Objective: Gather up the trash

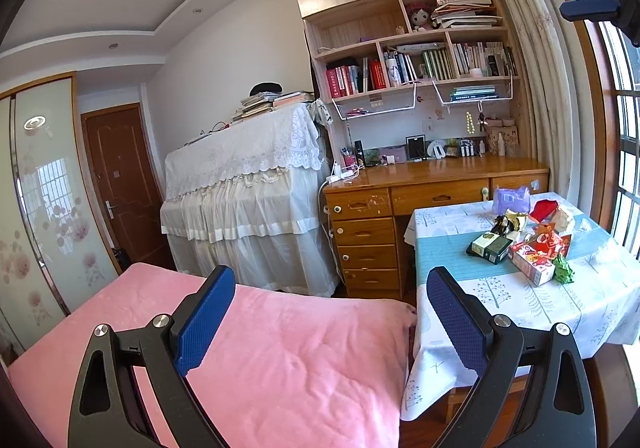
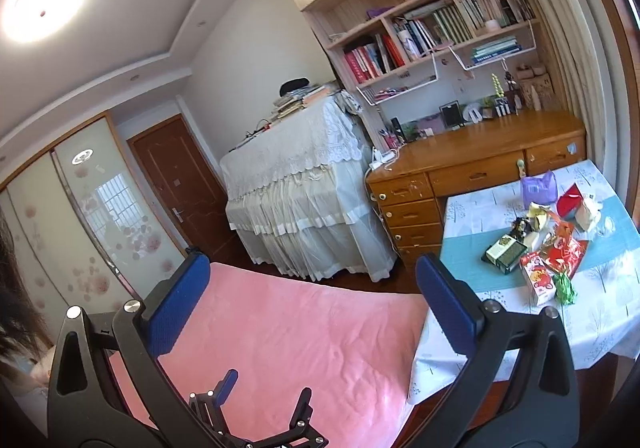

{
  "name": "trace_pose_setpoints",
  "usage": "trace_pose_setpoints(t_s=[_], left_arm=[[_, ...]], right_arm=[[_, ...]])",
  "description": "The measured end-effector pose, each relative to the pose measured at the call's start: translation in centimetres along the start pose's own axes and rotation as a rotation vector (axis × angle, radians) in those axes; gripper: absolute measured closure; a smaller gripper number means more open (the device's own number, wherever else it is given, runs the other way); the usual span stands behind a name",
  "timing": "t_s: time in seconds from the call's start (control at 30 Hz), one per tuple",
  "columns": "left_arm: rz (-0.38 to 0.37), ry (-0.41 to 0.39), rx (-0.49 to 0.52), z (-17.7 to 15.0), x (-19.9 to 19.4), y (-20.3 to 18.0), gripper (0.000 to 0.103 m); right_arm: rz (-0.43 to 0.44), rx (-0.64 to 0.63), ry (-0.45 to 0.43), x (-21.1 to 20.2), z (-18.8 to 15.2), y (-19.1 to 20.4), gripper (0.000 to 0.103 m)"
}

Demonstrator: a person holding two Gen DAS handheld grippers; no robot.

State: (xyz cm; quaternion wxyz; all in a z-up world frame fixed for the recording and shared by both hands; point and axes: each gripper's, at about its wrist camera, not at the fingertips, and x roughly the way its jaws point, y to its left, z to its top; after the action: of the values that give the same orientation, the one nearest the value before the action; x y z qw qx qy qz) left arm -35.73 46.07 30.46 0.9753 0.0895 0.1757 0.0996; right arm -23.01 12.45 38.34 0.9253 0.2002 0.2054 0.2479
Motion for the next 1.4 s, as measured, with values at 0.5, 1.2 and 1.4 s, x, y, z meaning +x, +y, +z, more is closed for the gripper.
trace_pose_setpoints(t_s=[0.5, 1.2, 1.4], left_arm=[[-0.032, 0.028, -0.001, 2.4, 3.9, -3.2, 0.005], [-0.076, 0.037, -0.052, 12.8, 0.6, -17.3, 0.005], [-0.207, 0.086, -0.173, 16.3, -1.6, -25.2, 0.005]], right_arm=[[-0.121, 0.11, -0.013, -0.7, 0.7, -4.7, 0.001], [-0.564, -0.31, -0.257, -9.4, 2.1, -15.8, 0.001], [-0.555, -0.24, -0.226, -15.6, 0.5, -22.9, 0.001]])
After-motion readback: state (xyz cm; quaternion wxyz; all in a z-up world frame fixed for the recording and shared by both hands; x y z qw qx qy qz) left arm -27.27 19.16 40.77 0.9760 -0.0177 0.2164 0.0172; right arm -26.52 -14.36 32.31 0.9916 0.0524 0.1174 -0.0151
